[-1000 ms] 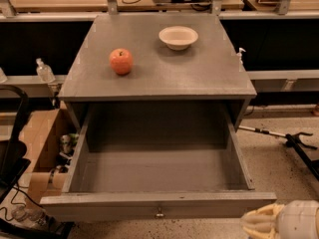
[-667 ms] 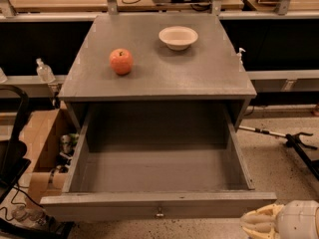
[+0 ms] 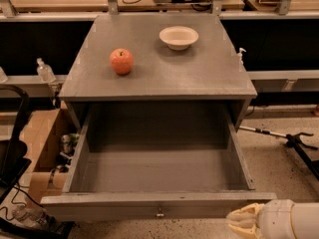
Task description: Close top drawer
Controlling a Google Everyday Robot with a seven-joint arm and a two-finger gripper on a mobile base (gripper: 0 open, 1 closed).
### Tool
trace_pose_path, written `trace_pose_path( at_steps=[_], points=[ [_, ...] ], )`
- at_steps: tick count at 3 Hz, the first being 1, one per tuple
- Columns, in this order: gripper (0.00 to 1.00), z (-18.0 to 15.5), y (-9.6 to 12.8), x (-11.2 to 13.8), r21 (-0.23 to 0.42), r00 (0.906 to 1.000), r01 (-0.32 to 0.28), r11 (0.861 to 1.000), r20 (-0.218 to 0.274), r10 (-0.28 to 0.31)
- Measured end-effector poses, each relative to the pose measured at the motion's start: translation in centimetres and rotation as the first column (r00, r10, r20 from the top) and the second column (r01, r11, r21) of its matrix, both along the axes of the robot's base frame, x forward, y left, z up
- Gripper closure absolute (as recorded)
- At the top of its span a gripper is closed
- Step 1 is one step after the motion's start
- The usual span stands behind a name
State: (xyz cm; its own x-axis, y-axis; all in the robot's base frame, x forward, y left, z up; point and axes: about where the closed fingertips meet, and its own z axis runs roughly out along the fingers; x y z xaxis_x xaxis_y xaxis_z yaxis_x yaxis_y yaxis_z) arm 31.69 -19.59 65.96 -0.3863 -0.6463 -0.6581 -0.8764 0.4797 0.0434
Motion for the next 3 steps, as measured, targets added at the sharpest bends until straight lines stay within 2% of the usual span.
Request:
trace_pose_path(
  at_steps=[1, 2, 3],
  points=[
    [1.00, -3.0, 0.5, 1.5, 0.050, 0.9999, -0.016, 0.999, 0.003, 0.016],
    [1.00, -4.1, 1.2, 3.7, 0.084, 0.9987, -0.043, 0.996, 0.029, 0.041],
    [1.00, -4.1, 1.2, 3.8, 0.084, 0.9987, -0.044, 0.996, 0.029, 0.041]
  ],
)
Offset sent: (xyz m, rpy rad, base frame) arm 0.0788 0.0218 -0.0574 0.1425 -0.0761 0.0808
